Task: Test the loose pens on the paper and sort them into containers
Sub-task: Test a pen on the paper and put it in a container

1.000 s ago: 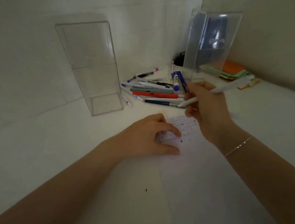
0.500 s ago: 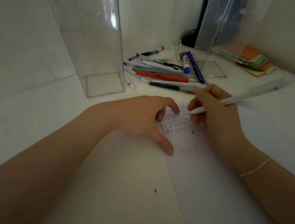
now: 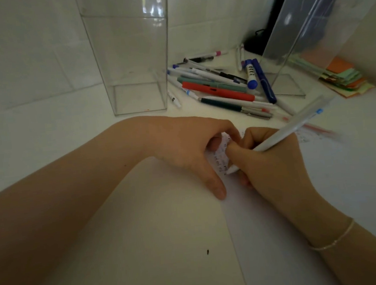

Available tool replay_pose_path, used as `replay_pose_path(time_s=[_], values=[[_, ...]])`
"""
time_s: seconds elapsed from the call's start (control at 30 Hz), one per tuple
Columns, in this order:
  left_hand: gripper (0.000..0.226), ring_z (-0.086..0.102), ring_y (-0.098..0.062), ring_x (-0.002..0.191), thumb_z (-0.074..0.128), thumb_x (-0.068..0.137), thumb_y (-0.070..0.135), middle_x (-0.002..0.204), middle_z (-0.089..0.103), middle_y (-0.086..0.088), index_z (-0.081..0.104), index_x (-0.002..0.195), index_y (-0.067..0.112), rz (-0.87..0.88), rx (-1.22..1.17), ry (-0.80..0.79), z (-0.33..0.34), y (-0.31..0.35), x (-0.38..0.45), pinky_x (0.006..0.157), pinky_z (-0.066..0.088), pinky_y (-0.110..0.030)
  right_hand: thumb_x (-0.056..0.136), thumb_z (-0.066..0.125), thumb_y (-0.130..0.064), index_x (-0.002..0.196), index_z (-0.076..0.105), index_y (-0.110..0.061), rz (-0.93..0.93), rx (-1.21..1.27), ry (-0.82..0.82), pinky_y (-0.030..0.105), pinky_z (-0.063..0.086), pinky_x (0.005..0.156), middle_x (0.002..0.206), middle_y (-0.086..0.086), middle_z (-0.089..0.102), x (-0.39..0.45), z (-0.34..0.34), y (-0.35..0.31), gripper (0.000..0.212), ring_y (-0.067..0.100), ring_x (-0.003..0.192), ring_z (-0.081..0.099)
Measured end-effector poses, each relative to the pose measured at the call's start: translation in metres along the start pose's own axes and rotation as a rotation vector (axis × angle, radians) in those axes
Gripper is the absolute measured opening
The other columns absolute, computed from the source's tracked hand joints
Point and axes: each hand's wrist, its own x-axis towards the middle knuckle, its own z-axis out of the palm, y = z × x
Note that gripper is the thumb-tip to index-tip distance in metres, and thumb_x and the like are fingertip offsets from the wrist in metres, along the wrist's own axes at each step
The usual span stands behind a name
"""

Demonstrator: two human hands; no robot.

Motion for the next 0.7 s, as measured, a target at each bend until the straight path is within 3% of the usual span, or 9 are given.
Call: replay_pose_path(time_s=[0.3,0.57,0.7], values=[[0.073,0.045,0.02,0.075,0.087,0.051,0.042,0.082,0.044,0.028,0.039,0.107,0.049,0.009,-0.049,0.0,0.0005,0.0014,-0.0022,0.064,0.034,0.0,0.076,0.067,-0.004,0.056,0.053,0.007,-0.049,-0.068,0.042,0.014,0.04,0.036,0.038,0.004,0.052,-0.0002,0.0027,0.0016,0.027,0.009,0.032,0.047],[0.078,0.043,0.023,0.074,0.087,0.054,0.041,0.082,0.041,0.029,0.039,0.116,0.045,0.016,-0.037,-0.005,0.0001,0.0026,-0.0018,0.064,0.034,0.002,0.076,0.066,-0.002,0.053,0.052,0.005,-0.045,-0.046,0.015,0.011,0.037,0.035,0.035,-0.003,0.05,-0.0002,0.0022,0.0024,0.028,0.004,0.03,0.047],[0.08,0.043,0.022,0.073,0.086,0.052,0.042,0.082,0.042,0.027,0.039,0.117,0.045,0.011,-0.031,-0.004,0.0006,0.0017,-0.0016,0.063,0.034,0.001,0.076,0.066,-0.002,0.055,0.05,0.008,-0.069,-0.073,0.046,0.015,0.039,0.036,0.042,0.012,0.052,0.0006,0.0021,0.0026,0.028,0.012,0.035,0.047]])
